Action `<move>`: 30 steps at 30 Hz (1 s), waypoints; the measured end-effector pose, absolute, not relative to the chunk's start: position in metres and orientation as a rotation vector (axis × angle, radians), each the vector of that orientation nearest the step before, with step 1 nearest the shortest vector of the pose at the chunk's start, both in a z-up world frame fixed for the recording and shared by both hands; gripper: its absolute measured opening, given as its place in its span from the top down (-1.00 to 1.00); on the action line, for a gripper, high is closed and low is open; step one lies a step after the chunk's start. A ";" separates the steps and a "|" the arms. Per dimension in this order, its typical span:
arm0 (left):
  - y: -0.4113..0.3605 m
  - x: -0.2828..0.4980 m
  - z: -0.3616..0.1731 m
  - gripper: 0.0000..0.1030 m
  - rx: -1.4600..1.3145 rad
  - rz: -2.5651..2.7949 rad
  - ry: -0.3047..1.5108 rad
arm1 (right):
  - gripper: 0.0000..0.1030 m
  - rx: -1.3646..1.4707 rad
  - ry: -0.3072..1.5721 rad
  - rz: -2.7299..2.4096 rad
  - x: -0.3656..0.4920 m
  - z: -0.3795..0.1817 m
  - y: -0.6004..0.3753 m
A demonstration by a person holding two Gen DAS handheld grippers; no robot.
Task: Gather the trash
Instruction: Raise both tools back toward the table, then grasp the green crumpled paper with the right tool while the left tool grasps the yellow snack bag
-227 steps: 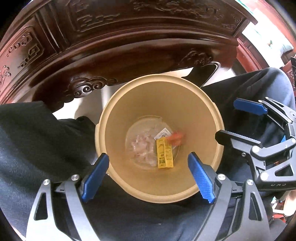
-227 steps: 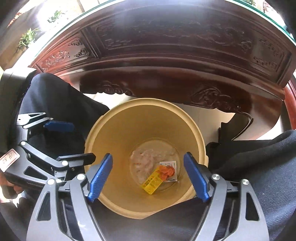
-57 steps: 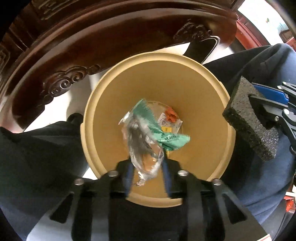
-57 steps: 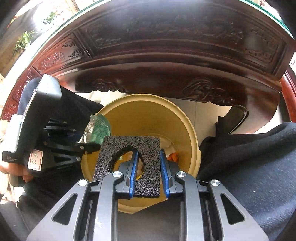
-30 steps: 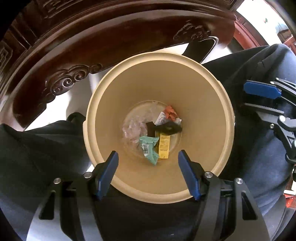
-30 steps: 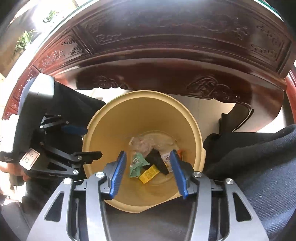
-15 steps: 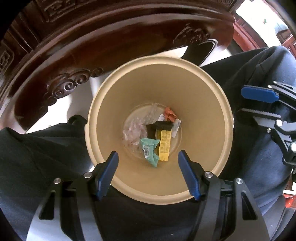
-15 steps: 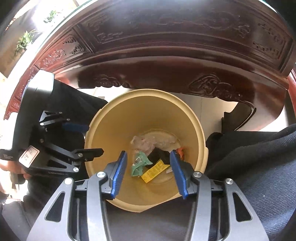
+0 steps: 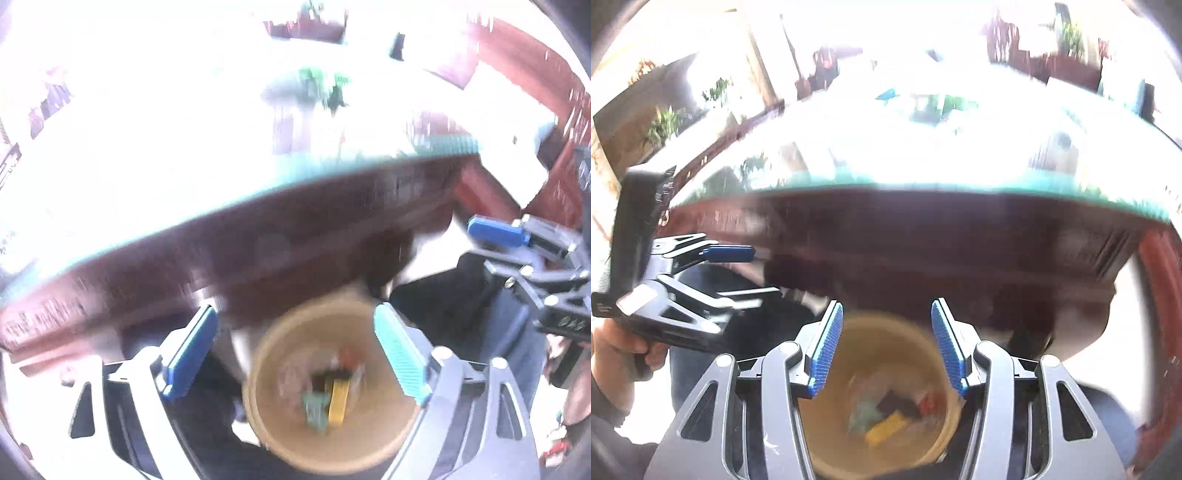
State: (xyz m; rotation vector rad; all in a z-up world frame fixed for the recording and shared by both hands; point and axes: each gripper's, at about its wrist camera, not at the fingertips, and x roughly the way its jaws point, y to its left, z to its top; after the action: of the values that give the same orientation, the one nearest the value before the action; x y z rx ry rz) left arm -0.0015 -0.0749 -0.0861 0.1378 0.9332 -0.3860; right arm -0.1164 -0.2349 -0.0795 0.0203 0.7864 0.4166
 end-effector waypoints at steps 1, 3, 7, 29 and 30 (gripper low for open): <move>-0.073 0.004 -0.074 -0.86 0.124 -0.374 0.892 | -0.04 0.020 0.757 0.412 -0.112 -0.070 -0.236; -0.068 0.016 -0.050 -0.92 0.091 -0.335 0.807 | -0.15 0.022 0.694 0.409 -0.100 -0.053 -0.237; -0.059 0.048 -0.023 -0.92 0.015 -0.257 0.703 | -0.43 0.025 0.587 0.399 -0.078 -0.028 -0.234; -0.030 0.194 -0.060 -0.92 -0.123 -0.123 0.792 | -0.83 -0.044 0.752 0.255 0.096 -0.058 -0.226; -0.029 0.197 -0.060 -0.92 -0.130 -0.121 0.794 | -0.83 -0.020 0.761 0.259 0.098 -0.058 -0.227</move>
State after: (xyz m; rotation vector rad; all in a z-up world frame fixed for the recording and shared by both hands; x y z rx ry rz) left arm 0.1973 -0.0287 -0.0600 -0.1301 0.7936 -0.1213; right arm 0.0976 -0.2275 -0.0583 -0.0196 0.7611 0.2589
